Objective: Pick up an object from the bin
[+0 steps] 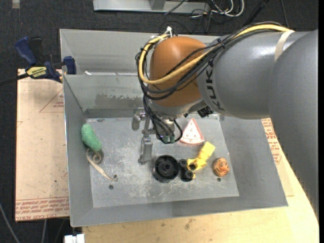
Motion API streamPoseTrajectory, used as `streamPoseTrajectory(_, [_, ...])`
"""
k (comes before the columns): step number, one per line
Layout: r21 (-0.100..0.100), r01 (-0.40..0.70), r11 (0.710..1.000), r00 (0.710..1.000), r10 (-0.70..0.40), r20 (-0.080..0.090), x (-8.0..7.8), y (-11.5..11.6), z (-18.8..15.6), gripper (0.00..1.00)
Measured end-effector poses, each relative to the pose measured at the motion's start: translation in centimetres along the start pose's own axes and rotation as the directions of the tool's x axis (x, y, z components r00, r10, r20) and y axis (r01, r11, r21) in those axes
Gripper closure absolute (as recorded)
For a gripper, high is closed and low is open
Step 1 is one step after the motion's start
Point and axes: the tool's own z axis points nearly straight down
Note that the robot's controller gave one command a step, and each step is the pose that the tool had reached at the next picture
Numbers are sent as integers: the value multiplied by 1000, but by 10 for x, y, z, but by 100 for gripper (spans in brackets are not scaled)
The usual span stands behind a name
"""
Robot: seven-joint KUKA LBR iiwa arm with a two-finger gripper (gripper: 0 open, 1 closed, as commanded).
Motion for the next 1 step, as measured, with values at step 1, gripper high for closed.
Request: streamPoseTrajectory(1, [-1,-3,1000,1000,3,7,-2,-1,-5,0])
